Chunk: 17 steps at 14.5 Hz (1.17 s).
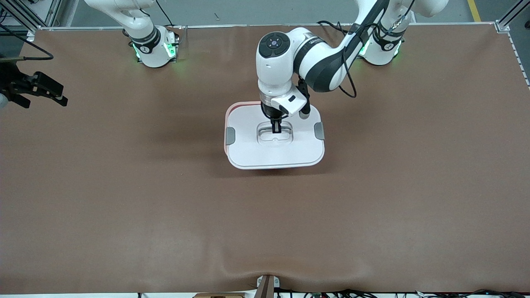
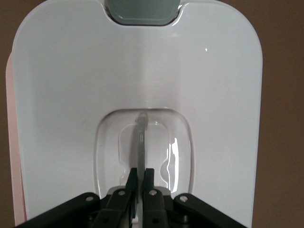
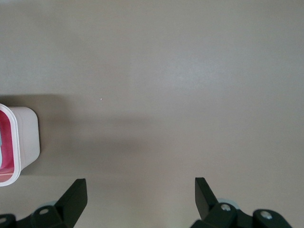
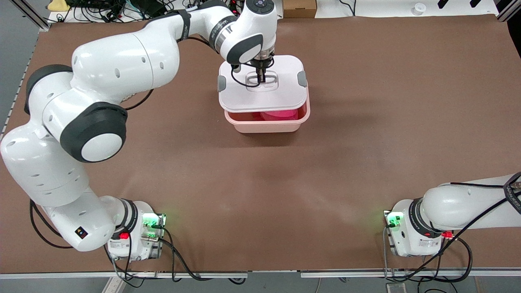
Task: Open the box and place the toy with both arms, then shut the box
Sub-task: 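Lower the lid onto the box with the left gripper and press it down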
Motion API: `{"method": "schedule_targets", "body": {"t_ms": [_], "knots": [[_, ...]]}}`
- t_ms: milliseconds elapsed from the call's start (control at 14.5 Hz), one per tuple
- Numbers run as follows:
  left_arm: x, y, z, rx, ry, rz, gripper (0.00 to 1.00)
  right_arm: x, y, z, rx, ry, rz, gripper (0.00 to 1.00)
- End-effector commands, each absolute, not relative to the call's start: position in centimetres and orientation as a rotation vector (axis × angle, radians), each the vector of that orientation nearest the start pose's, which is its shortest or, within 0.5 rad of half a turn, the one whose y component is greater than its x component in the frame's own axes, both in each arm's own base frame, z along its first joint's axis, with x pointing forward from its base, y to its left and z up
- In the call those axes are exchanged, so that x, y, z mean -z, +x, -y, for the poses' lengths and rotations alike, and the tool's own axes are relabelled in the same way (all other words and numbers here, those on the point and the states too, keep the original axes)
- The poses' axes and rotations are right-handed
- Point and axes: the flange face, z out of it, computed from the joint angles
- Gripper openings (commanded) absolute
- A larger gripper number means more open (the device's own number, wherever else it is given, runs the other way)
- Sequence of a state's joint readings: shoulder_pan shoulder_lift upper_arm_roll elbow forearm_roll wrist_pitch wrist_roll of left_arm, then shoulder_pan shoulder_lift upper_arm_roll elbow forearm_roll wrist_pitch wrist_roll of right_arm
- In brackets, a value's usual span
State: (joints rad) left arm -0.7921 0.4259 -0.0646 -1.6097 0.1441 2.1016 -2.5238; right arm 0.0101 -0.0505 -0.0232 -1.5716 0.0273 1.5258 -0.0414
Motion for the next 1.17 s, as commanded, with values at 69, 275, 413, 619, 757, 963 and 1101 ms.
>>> {"method": "schedule_targets", "body": {"t_ms": [69,275,413,619,757,963,1101], "knots": [[-38.6,44.9,51.5,-0.175,2.117,-2.187,0.0,-65.7,53.7,-0.4,0.02,-3.104,0.051,1.0],[-37.6,44.3,52.0,-0.177,2.141,-2.186,0.0,-65.5,53.6,-0.6,0.013,-3.108,0.061,1.0],[-37.2,43.9,52.2,-0.178,2.148,-2.177,0.0,-65.2,53.3,-0.7,-0.035,-3.108,0.05,1.0],[-36.7,43.7,52.0,-0.211,2.167,-2.161,0.0,-65.2,53.3,-0.3,-0.04,-3.109,0.042,1.0],[-36.6,43.6,52.1,-0.209,2.168,-2.154,0.0,-65.2,53.3,-0.2,-0.035,-3.109,0.042,1.0],[-36.7,43.2,52.1,-0.211,2.175,-2.148,0.0,-64.3,53.7,-0.6,-0.071,-3.107,0.061,1.0],[-36.7,42.7,52.5,-0.206,2.182,-2.141,0.0,-63.5,53.6,-1.1,-0.107,-3.107,0.075,1.0]]}}
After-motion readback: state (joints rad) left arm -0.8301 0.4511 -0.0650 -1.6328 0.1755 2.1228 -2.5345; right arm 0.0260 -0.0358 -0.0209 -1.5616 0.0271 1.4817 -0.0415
